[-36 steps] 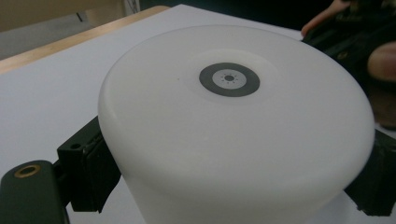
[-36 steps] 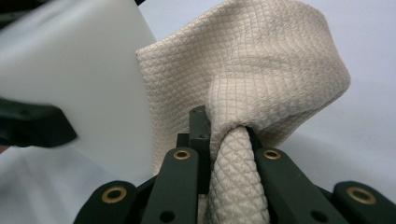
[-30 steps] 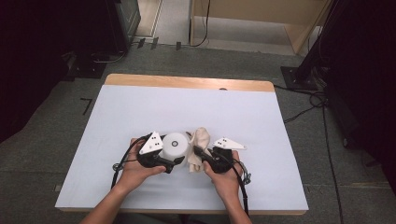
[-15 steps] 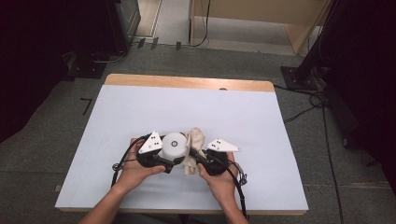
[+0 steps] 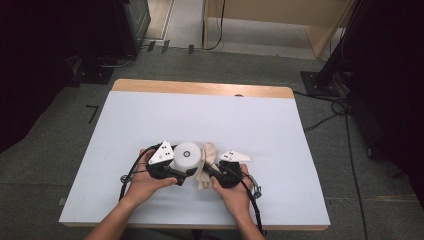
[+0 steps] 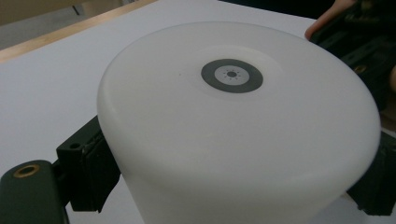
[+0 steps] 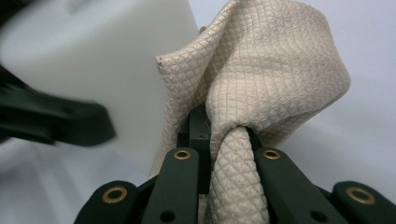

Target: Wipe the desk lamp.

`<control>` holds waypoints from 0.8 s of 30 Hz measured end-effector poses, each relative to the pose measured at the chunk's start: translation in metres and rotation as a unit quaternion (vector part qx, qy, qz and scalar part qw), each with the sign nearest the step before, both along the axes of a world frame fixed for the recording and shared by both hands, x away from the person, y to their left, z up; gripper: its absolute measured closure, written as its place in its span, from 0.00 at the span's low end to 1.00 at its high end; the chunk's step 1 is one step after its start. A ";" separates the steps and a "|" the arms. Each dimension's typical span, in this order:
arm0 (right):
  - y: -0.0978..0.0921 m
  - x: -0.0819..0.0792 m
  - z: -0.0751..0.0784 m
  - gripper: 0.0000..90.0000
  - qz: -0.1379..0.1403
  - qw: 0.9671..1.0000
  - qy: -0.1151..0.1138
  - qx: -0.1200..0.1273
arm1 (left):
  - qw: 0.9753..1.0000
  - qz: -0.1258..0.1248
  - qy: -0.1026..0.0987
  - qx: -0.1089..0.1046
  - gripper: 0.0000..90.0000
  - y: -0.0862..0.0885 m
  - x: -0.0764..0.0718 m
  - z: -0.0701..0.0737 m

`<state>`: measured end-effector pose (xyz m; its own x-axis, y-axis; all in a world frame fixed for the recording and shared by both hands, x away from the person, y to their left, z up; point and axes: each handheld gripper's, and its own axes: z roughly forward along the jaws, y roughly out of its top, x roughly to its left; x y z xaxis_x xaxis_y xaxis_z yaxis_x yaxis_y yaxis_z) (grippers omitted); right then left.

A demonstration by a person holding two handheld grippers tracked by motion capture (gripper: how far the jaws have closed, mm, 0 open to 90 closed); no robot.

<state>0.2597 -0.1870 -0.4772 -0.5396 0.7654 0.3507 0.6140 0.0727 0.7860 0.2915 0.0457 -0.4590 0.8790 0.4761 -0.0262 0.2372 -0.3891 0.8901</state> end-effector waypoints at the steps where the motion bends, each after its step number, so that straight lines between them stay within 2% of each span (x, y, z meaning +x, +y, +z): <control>1: -0.001 -0.001 0.006 0.94 0.001 1.000 -0.013 0.007 | 1.000 0.000 0.000 0.000 0.09 0.000 0.000 0.000; 6: -0.002 -0.010 0.028 0.94 0.003 0.998 -0.060 0.017 | 1.000 0.000 0.000 0.000 0.09 0.000 0.000 0.000; 9: -0.002 -0.011 0.031 0.94 0.003 0.998 -0.065 0.017 | 1.000 -0.001 0.000 0.000 0.09 0.000 0.000 0.000; 12: -0.003 -0.008 0.023 0.94 0.005 0.999 -0.049 0.014 | 1.000 0.000 0.000 -0.001 0.09 0.000 0.000 0.000; 16: -0.002 0.000 0.003 0.94 0.007 1.000 0.005 0.010 | 1.000 0.000 0.000 -0.001 0.09 0.000 0.000 0.000; 18: -0.001 0.004 -0.009 0.93 0.012 0.999 0.038 -0.004 | 1.000 0.000 0.000 -0.001 0.09 0.000 0.000 0.000; 20: 0.000 0.005 -0.013 0.94 0.010 0.999 0.045 -0.010 | 1.000 -0.001 0.000 -0.001 0.09 0.000 0.000 0.000; 24: 0.000 0.004 -0.008 0.94 0.008 0.999 0.034 -0.010 | 1.000 -0.001 0.000 -0.001 0.09 0.000 0.000 0.000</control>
